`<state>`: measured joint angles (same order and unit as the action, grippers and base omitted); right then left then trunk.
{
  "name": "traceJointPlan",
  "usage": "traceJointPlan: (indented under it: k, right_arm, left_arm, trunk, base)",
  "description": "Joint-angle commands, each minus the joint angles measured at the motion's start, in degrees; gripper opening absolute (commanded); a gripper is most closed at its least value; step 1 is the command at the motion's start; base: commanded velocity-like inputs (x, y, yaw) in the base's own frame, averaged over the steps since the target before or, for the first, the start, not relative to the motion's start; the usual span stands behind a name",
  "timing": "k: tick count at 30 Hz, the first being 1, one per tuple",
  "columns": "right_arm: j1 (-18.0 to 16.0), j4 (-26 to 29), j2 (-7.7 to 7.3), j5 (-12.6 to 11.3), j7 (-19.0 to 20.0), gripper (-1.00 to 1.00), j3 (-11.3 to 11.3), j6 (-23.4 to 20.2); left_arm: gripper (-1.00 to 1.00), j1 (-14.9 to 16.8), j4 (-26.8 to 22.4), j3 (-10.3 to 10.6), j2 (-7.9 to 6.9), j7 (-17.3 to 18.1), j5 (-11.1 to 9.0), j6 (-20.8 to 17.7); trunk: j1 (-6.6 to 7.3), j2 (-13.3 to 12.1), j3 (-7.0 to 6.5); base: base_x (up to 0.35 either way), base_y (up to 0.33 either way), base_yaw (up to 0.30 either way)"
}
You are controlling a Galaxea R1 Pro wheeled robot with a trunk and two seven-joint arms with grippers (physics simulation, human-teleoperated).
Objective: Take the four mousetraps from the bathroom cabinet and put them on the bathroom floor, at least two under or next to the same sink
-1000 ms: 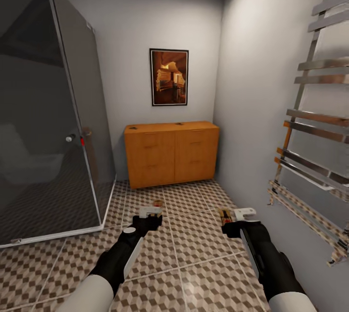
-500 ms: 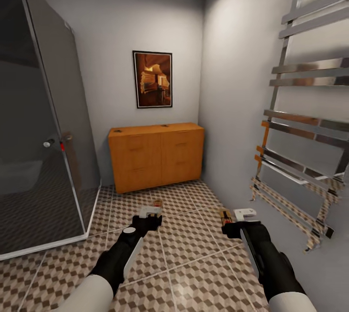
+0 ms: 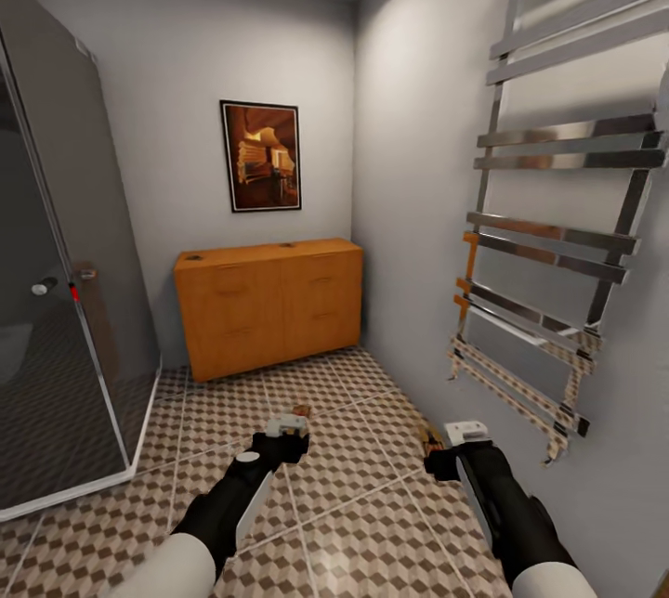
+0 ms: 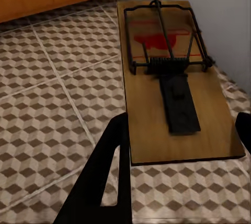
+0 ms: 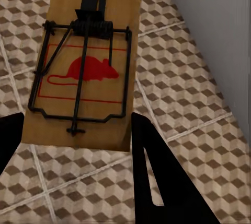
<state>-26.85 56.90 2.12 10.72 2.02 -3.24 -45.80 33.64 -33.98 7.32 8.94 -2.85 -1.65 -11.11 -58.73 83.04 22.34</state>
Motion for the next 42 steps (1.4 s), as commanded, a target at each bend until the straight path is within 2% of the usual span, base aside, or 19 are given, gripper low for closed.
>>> traceJointPlan:
  k: [1, 5, 7, 10, 14, 16, 21, 24, 38, 40, 42]
  right_arm:
    - [0.0, -1.3, 0.07, 0.1, 0.2, -1.00, -0.2, 1.2]
    - [0.0, -6.9, 0.08, 0.2, 0.1, -1.00, -0.2, 6.8]
    - [0.0, -13.9, 0.08, 0.5, -0.5, -1.00, -0.1, 12.7]
    - [0.0, -19.5, 0.14, 0.7, -1.7, -1.00, -0.1, 17.2]
    - [0.0, -22.2, 0.16, 0.4, -2.8, -1.00, -0.2, 20.2]
    - [0.0, -22.6, 0.17, 0.2, -2.9, -1.00, -0.2, 20.7]
    - [0.0, -23.0, 0.14, 0.0, -3.0, -1.00, -0.4, 21.0]
    - [0.0, -23.1, 0.14, -0.1, -3.0, -1.00, -0.5, 21.1]
    - [0.0, -23.7, 0.17, -0.1, -2.7, -1.00, -0.5, 21.1]
    - [0.0, -23.8, 0.17, -0.1, -2.6, -1.00, -0.5, 21.1]
    - [0.0, -24.3, 0.17, -0.2, -2.4, -1.00, -0.6, 21.0]
  left_arm:
    - [-1.00, 0.0, 2.6, 0.2, -0.23, -0.4, 0.0, 0.7]
    - [-1.00, 0.0, 8.1, 0.1, -0.85, -0.3, 0.4, 4.9]
    - [-1.00, 0.0, 10.7, 0.2, -1.68, -0.3, 0.5, 7.4]
    - [-1.00, 0.0, 11.8, 0.1, -3.28, -0.3, 0.2, 8.6]
    - [-1.00, 0.0, 13.9, -0.3, -4.62, -0.2, -0.1, 9.6]
    - [-1.00, 0.0, 15.8, -0.4, -4.75, 0.0, -0.3, 10.3]
    - [-1.00, 0.0, 21.4, -0.5, -4.82, 1.2, -1.2, 15.8]
    - [-1.00, 0.0, 24.6, -0.5, -4.73, 4.1, -2.1, 18.7]
    - [-1.00, 0.0, 25.7, -0.6, -4.74, 4.7, -2.5, 19.0]
    - [-1.00, 0.0, 26.4, -0.6, -4.67, 4.7, -3.2, 19.2]
    - [-1.00, 0.0, 26.8, -0.3, -4.75, 4.7, -5.5, 19.5]
  trunk:
    - [0.00, 0.0, 0.01]
    - [0.00, 0.0, -0.20]
    - [0.00, 0.0, -0.30]
    - [0.00, 0.0, -0.46]
    - [0.00, 0.0, -0.68]
    - [0.00, 0.0, -0.78]
    - [0.00, 0.0, -1.05]
    - [0.00, 0.0, -1.21]
    - [0.00, 0.0, -1.96]
    - [0.00, 0.0, -2.06]
    - [0.00, 0.0, -2.10]
  base:
    - [0.000, 0.000, -0.210]
    - [0.000, 0.000, -0.205]
    - [0.000, 0.000, -0.198]
    - [0.000, 0.000, -0.196]
    - [0.000, 0.000, -0.195]
    - [0.000, 0.000, -0.195]
    - [0.000, 0.000, -0.195]
    - [0.000, 0.000, -0.194]
    - [0.000, 0.000, -0.194]
    - [0.000, 0.000, -0.177]
    - [0.000, 0.000, -0.067]
